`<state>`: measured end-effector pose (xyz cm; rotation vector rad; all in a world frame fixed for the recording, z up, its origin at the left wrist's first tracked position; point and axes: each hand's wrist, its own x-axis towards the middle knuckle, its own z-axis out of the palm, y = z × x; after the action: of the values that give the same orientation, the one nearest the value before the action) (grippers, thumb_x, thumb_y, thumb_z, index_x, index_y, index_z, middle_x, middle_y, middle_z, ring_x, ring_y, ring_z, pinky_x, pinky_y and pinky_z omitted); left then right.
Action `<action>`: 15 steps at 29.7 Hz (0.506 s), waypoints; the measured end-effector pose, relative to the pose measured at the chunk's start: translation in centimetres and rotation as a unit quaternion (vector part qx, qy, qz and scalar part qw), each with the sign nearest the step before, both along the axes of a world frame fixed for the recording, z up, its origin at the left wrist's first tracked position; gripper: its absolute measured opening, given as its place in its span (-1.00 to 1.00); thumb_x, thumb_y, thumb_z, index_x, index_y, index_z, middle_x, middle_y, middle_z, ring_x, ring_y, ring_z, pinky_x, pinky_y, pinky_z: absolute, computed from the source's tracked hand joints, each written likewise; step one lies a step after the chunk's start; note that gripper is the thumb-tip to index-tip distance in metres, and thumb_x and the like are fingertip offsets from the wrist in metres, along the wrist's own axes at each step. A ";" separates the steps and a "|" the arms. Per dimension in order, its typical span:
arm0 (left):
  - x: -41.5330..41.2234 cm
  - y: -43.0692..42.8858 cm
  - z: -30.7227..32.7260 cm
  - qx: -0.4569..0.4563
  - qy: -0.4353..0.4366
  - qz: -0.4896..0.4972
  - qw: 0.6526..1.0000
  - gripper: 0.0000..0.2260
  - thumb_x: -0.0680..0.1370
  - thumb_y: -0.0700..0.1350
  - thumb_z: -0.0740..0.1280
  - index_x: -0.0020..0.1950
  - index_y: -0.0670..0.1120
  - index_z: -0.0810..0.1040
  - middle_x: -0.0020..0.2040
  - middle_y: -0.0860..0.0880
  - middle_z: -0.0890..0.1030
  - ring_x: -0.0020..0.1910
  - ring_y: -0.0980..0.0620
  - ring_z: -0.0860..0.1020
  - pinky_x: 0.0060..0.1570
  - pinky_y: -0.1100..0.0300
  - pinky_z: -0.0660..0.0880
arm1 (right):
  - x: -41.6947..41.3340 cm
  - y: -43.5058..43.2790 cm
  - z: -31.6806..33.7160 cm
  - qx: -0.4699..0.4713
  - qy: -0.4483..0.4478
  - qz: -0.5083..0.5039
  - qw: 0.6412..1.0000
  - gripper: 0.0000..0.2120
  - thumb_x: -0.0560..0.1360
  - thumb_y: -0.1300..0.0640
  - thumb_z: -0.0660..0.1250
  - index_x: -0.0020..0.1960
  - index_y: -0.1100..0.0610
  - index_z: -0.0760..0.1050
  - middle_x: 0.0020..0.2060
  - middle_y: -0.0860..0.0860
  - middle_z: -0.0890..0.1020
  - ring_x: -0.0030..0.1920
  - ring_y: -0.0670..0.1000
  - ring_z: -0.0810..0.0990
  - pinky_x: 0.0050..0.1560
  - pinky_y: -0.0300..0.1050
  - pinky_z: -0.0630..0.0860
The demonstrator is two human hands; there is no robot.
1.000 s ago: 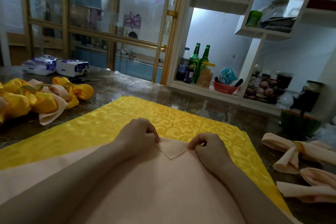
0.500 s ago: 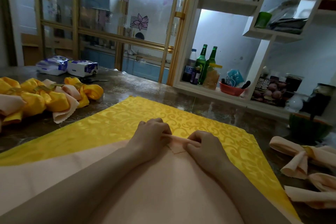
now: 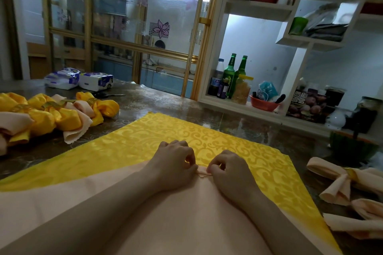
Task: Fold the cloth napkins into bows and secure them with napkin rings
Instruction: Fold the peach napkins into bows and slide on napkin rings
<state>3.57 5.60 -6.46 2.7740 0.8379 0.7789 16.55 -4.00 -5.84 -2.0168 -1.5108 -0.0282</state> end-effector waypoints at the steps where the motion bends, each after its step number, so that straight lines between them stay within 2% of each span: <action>1: -0.1 0.0 0.2 -0.010 0.007 -0.006 1.000 -0.83 0.54 0.05 0.26 0.01 0.03 0.57 0.01 0.13 0.47 0.10 0.15 0.40 0.14 0.18 0.21 | 0.1 0.0 0.0 0.004 0.009 -0.004 1.000 -0.85 0.44 0.18 0.30 -0.24 0.09 0.63 -0.22 -0.16 0.50 -0.12 -0.12 0.47 0.14 -0.06 0.39; 5: -0.7 0.5 0.7 -0.088 -0.006 -0.036 0.995 -0.89 0.50 -0.04 0.35 -0.03 -0.01 0.63 -0.01 0.09 0.53 0.02 0.12 0.49 0.13 0.14 0.43 | 0.4 -0.1 0.2 0.011 0.073 -0.003 0.997 -0.88 0.40 0.22 0.35 -0.24 0.12 0.66 -0.19 -0.12 0.57 -0.13 -0.12 0.53 0.00 -0.18 0.46; 10: -1.0 0.8 0.7 -0.137 -0.025 -0.061 0.988 -0.93 0.49 -0.15 0.37 -0.07 -0.04 0.64 -0.07 0.09 0.53 -0.01 0.10 0.52 0.09 0.13 0.47 | 0.9 -0.5 0.6 -0.012 0.134 0.017 0.991 -0.77 0.39 0.30 0.32 -0.31 0.02 0.63 -0.21 -0.10 0.63 -0.16 -0.14 0.57 -0.20 -0.39 0.42; 12: -1.0 0.9 0.6 -0.128 -0.030 -0.063 0.989 -0.90 0.51 -0.17 0.34 -0.04 -0.03 0.62 -0.10 0.11 0.52 -0.02 0.09 0.52 0.07 0.12 0.48 | 0.9 -0.5 0.5 -0.008 0.140 0.022 0.990 -0.82 0.40 0.27 0.35 -0.24 0.03 0.64 -0.25 -0.11 0.63 -0.22 -0.16 0.58 -0.25 -0.43 0.42; 15: -0.7 0.8 0.4 -0.092 -0.022 -0.044 0.994 -0.82 0.53 -0.18 0.29 0.10 -0.01 0.58 -0.10 0.12 0.47 -0.02 0.09 0.50 0.07 0.14 0.45 | 1.0 -0.4 0.3 0.001 0.140 0.025 0.990 -0.85 0.39 0.19 0.41 -0.08 0.00 0.58 -0.24 -0.09 0.61 -0.22 -0.12 0.55 -0.18 -0.32 0.45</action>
<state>2.84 6.37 -6.08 2.6018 0.7333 0.7074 17.52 -4.43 -5.53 -1.8887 -1.3799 0.2632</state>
